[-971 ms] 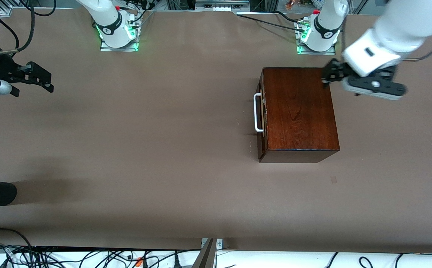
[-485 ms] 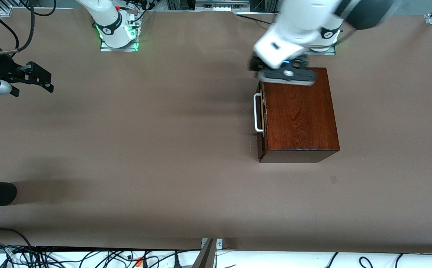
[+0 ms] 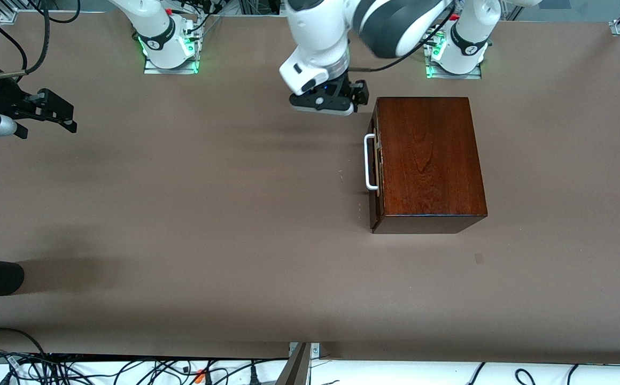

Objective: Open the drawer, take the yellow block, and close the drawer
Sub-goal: 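Move the left gripper to the white drawer handle of the wooden box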

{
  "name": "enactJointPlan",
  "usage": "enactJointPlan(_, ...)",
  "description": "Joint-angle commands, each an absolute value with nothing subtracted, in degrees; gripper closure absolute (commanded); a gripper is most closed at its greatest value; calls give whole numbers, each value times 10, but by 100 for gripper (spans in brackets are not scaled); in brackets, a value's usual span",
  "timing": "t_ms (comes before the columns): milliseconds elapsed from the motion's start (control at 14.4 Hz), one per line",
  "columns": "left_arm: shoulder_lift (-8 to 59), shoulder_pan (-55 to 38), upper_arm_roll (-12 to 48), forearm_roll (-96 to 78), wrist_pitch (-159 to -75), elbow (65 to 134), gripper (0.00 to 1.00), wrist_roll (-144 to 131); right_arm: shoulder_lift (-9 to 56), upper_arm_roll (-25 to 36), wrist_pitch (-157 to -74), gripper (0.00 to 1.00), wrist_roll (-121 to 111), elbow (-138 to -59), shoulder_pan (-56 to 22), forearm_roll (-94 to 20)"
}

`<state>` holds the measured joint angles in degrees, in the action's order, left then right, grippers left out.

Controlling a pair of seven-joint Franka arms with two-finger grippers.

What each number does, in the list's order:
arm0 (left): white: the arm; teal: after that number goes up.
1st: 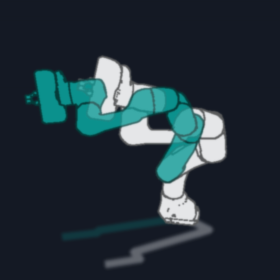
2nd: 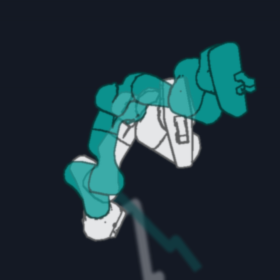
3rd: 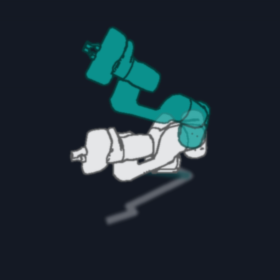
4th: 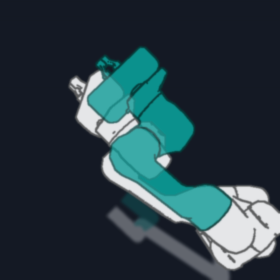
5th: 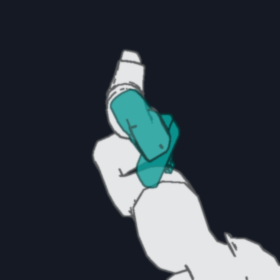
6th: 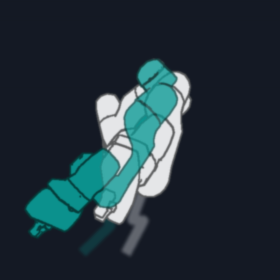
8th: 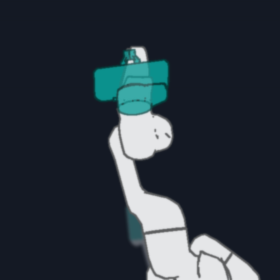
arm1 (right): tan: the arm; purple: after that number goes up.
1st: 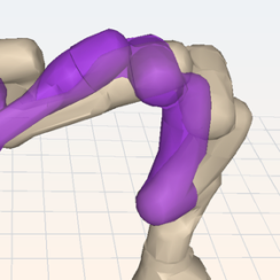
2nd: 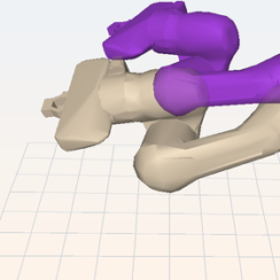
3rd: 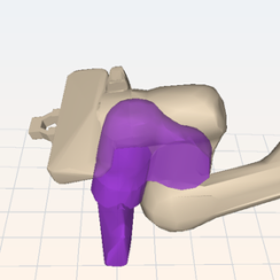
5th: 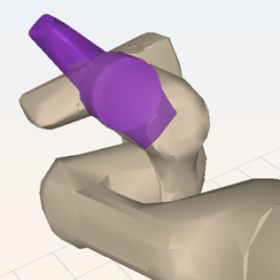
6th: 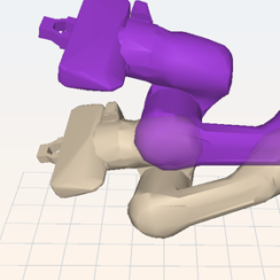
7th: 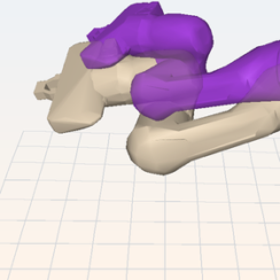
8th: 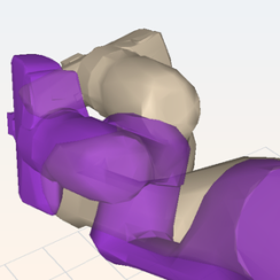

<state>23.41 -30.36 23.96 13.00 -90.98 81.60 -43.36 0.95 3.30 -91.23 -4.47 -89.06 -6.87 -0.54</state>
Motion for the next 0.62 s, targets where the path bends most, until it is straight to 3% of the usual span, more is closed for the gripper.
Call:
enactJointPlan(0, 275, -325, 235, 177, -917, 791, 0, -464, 14, 30, -902, 0, -40, -876, -65, 1)
enactJointPlan(555, 314, -323, 229, 266, -933, 822, 0, -489, 14, 30, -902, 0, -40, -876, -65, 1)
